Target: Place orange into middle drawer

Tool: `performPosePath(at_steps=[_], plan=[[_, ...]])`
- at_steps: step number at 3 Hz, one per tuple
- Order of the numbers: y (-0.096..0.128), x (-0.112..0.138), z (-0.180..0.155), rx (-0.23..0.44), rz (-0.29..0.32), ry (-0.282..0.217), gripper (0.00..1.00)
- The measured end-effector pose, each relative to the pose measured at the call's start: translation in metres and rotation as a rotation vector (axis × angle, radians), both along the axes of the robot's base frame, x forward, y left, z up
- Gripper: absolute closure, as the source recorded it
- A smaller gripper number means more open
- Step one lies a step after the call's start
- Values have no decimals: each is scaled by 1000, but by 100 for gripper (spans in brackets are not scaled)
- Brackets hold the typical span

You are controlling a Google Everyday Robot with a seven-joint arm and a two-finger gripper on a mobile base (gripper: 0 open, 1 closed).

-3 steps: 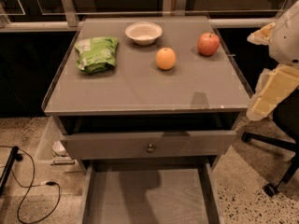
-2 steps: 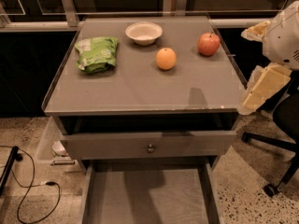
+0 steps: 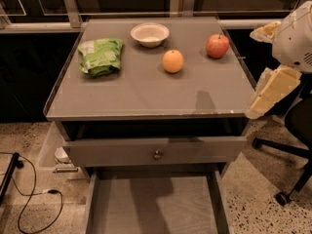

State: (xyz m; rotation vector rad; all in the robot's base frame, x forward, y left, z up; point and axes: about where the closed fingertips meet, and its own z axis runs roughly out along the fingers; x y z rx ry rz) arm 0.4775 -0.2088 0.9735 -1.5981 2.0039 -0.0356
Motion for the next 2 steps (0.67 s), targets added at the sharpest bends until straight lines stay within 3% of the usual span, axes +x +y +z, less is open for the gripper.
performPosePath(at_steps=[1, 2], plan=[[18, 26, -19, 59, 49, -35, 0], [38, 72, -35, 149, 71, -64, 0]])
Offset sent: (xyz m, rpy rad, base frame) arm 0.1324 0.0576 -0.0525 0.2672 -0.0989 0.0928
